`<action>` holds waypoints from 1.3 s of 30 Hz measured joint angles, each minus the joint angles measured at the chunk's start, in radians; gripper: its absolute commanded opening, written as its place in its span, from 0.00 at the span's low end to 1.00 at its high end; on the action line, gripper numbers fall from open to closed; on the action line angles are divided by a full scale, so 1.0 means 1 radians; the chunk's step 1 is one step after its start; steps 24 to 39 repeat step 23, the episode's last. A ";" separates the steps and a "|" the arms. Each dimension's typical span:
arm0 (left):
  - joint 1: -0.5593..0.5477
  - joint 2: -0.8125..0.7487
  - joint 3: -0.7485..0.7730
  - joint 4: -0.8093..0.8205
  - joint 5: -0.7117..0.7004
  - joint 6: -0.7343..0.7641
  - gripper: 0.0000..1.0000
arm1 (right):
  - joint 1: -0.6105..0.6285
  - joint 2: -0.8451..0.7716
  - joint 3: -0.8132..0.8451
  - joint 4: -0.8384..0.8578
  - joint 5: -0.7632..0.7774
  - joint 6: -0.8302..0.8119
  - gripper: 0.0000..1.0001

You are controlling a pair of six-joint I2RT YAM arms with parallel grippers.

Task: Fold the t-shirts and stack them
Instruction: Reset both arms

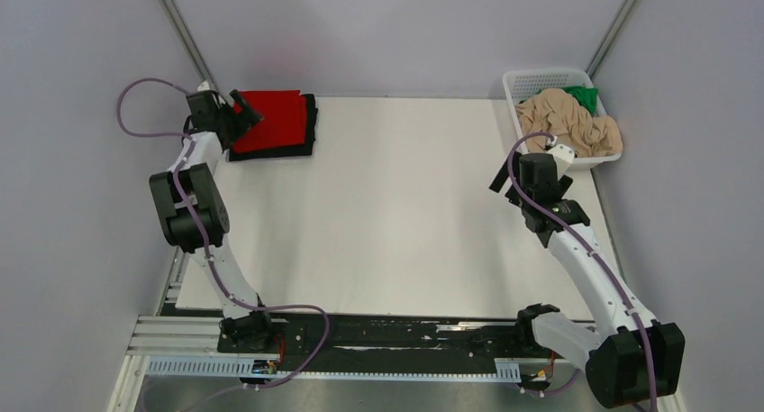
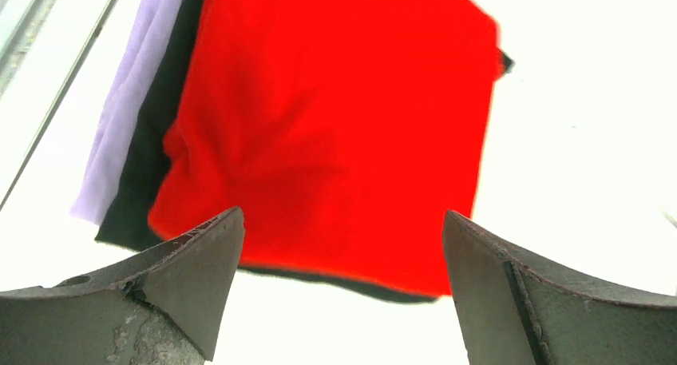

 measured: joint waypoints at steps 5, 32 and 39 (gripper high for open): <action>-0.072 -0.344 -0.156 -0.070 -0.069 0.035 1.00 | 0.000 -0.055 -0.009 0.003 0.000 0.033 1.00; -0.532 -1.064 -0.859 -0.174 -0.324 0.055 1.00 | -0.002 -0.169 -0.249 0.076 -0.222 0.088 1.00; -0.532 -1.064 -0.859 -0.174 -0.324 0.055 1.00 | -0.002 -0.169 -0.249 0.076 -0.222 0.088 1.00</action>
